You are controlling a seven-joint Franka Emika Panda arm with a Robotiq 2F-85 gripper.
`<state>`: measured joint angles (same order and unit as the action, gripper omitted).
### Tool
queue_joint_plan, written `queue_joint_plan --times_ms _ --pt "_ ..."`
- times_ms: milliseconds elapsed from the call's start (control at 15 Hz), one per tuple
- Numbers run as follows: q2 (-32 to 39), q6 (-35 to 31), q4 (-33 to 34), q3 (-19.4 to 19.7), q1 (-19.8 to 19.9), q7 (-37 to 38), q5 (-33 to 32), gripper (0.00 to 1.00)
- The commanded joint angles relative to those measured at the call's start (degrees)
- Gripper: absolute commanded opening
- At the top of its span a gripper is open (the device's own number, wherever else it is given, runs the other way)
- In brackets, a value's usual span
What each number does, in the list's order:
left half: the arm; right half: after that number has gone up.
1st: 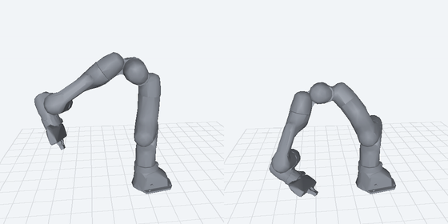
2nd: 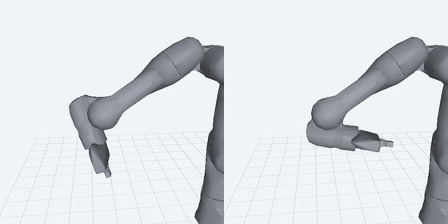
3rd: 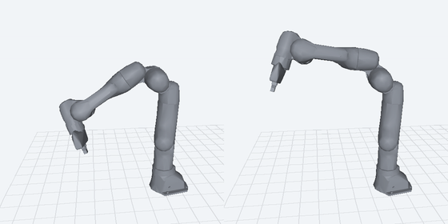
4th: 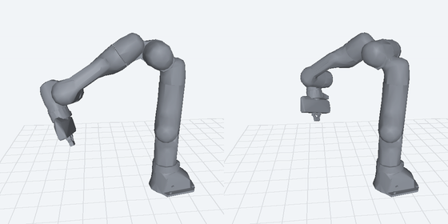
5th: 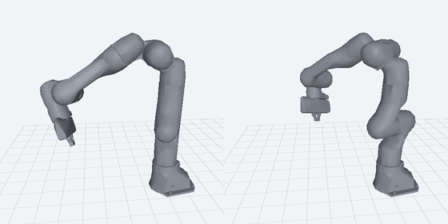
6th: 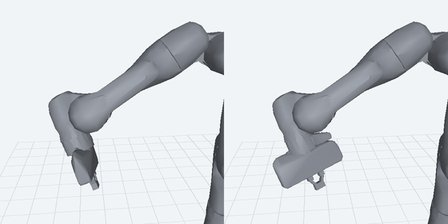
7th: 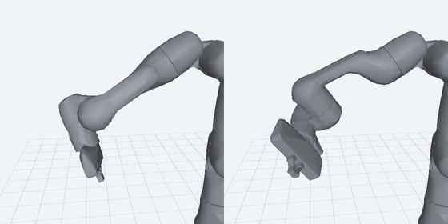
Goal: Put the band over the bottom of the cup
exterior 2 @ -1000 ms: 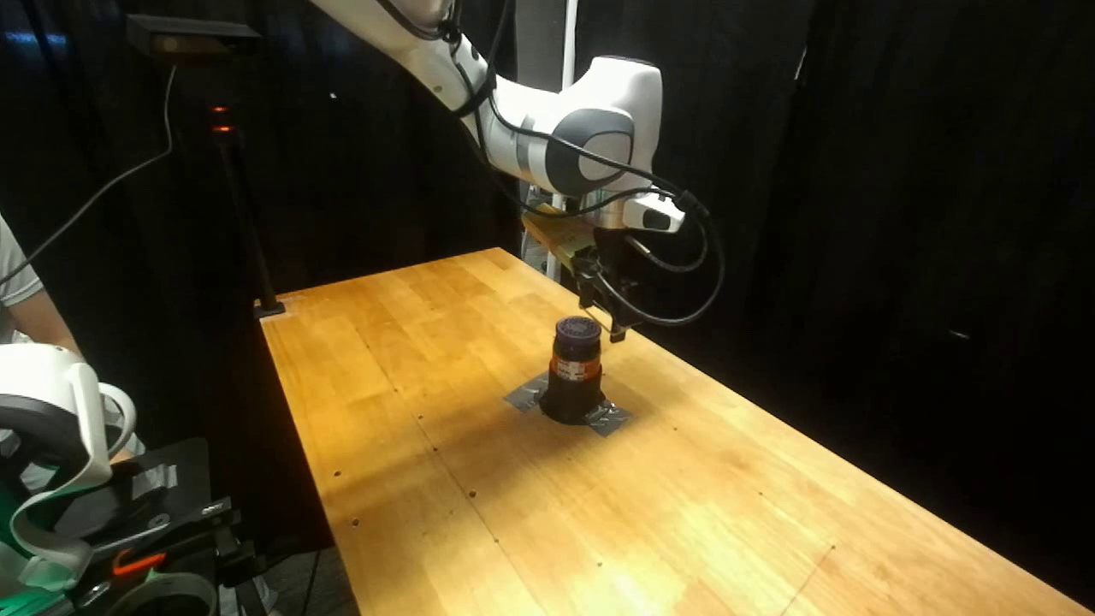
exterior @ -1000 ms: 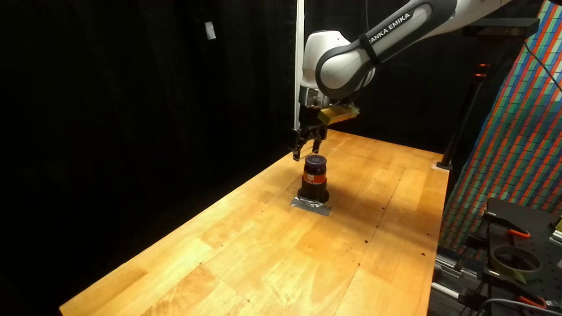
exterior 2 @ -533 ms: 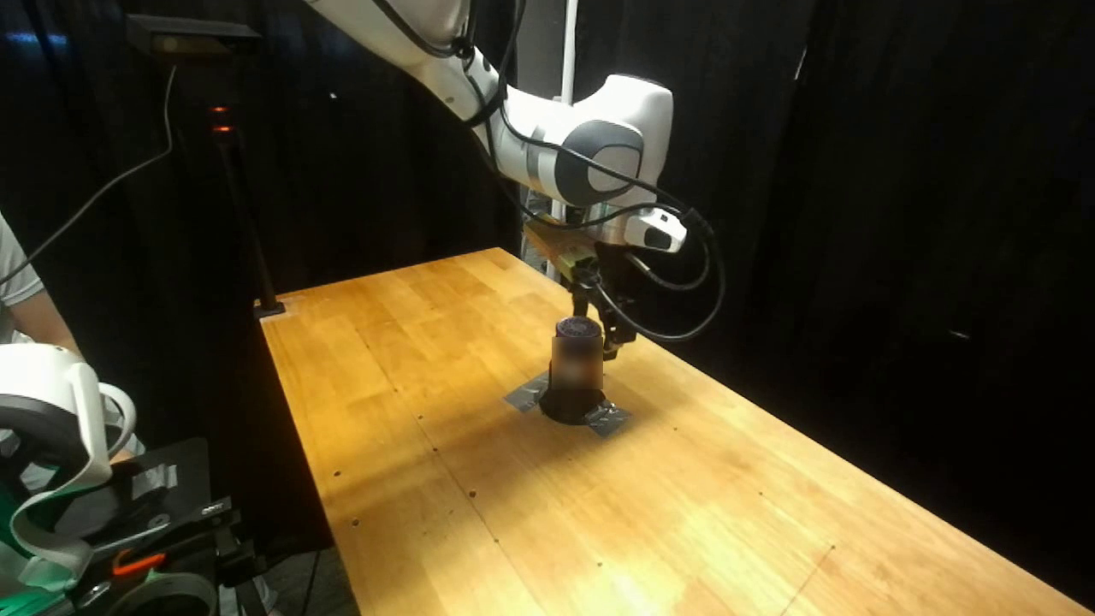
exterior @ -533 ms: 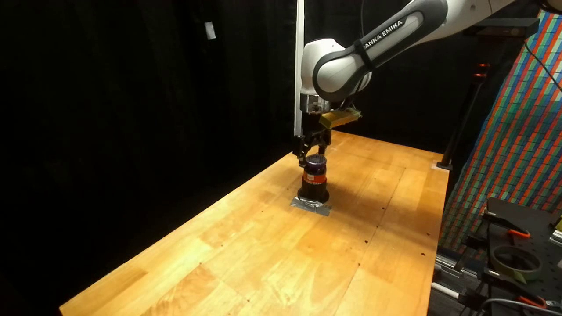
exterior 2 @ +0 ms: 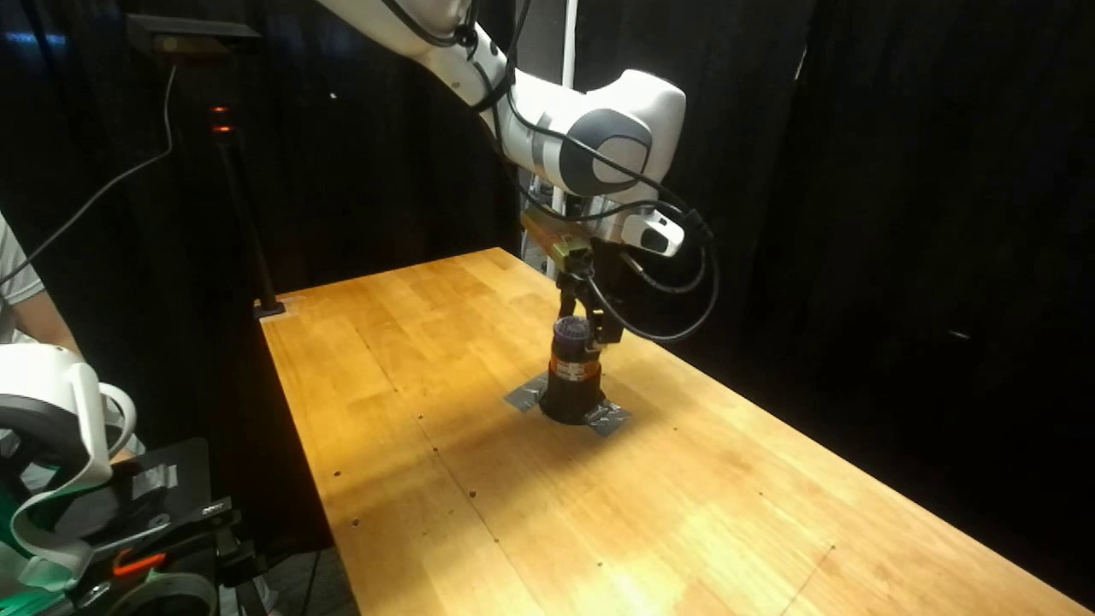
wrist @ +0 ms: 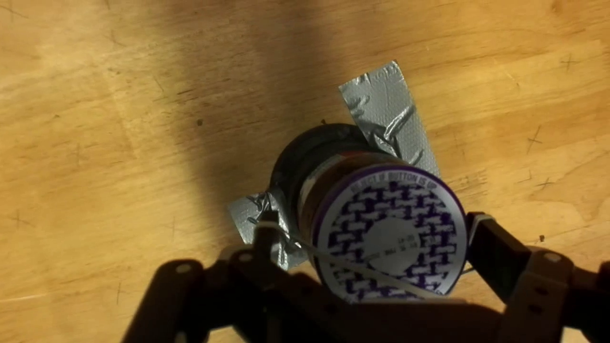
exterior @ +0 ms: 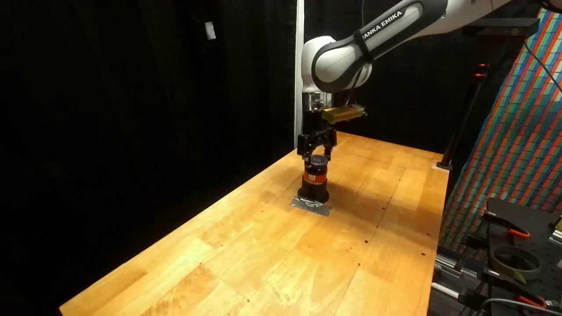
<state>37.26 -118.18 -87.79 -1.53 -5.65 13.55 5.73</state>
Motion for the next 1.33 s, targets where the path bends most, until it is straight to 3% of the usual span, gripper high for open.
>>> queue_joint_plan --times_ms 0,200,600,733,1000,1267 --pt "-1.6 2.2 -1.6 -1.3 1.4 -1.7 2.9 1.0" --pt "-1.7 3.7 -2.1 -2.2 2.5 -3.9 5.2 1.0" --pt "-0.9 19.0 1.2 -4.1 5.5 -12.8 7.8 1.0" --pt "-0.8 20.7 1.1 -3.5 5.1 -12.6 7.3 1.0" --pt "-1.9 14.4 -3.2 -2.3 3.6 -9.8 6.5 1.0" --pt "-3.9 -1.2 -11.2 -1.2 1.4 -6.0 5.2 1.0"
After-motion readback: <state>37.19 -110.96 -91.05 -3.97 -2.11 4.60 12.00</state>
